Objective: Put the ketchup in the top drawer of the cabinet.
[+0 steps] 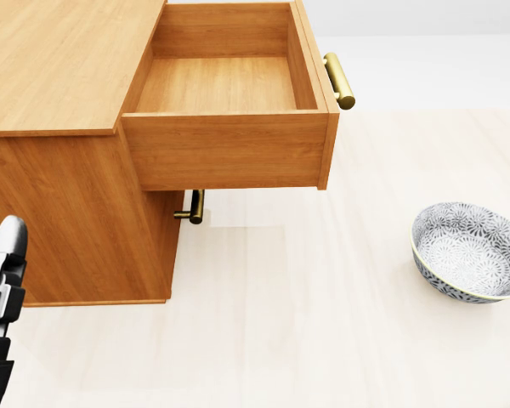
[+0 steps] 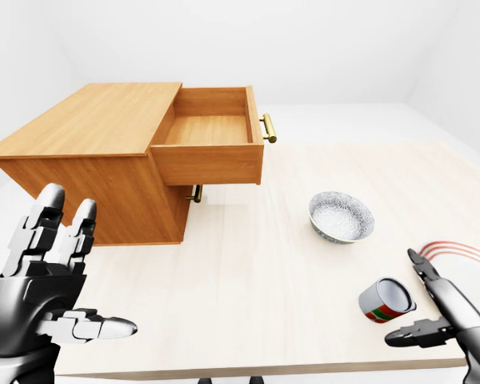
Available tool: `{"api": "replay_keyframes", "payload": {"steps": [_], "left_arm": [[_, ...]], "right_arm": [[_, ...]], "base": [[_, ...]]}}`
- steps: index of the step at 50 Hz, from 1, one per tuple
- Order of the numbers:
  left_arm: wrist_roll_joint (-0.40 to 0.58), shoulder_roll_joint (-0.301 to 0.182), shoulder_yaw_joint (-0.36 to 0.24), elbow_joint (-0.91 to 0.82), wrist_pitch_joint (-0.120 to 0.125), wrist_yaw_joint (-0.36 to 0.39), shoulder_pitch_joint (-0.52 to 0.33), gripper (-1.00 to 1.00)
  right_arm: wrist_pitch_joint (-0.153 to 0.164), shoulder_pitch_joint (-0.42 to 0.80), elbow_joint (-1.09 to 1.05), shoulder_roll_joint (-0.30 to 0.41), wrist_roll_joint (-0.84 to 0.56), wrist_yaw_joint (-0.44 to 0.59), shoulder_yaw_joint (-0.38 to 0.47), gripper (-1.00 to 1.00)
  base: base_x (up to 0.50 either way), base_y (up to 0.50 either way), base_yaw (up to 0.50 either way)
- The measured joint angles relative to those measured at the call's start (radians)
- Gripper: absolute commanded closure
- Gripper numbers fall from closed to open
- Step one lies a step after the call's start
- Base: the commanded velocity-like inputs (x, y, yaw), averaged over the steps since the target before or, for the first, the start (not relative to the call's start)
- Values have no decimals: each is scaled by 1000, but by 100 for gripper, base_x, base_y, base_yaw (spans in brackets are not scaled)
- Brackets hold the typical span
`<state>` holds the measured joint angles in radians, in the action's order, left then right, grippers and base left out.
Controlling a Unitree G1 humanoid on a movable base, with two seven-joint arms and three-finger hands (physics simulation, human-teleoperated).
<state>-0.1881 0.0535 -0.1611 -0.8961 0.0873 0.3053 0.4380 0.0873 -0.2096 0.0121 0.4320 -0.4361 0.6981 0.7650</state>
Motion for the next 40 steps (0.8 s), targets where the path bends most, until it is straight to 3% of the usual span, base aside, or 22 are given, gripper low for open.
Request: {"api": "replay_keyframes", "payload": {"steps": [28,29,31,33,34,35,40], "left_arm": [[6,-3,9,9,0,-5,0,-100],[6,-3,9,10,0,-5,-1,-100],[6,-3,9,9,0,-5,0,-100],[6,-3,9,9,0,-5,0,-100],[6,-3,9,9,0,-5,1,-100],[7,-3,9,10,0,-5,1,-100],[6,-3,9,9,0,-6,1,-100]], "right_arm": [[0,7,76,6,9,0,-42,-100],[0,7,78,6,10,0,-43,-62],[0,6,79,6,11,0,-45,-53],[0,5,82,5,13,0,-47,-11],[0,6,83,6,16,0,-47,27],[0,9,85,8,19,-3,-46,100],[0,3,96,5,33,0,-56,100]], "base": [[0,0,0],[0,0,0],[0,0,0],[0,0,0],[0,0,0],[0,0,0],[0,0,0]]}}
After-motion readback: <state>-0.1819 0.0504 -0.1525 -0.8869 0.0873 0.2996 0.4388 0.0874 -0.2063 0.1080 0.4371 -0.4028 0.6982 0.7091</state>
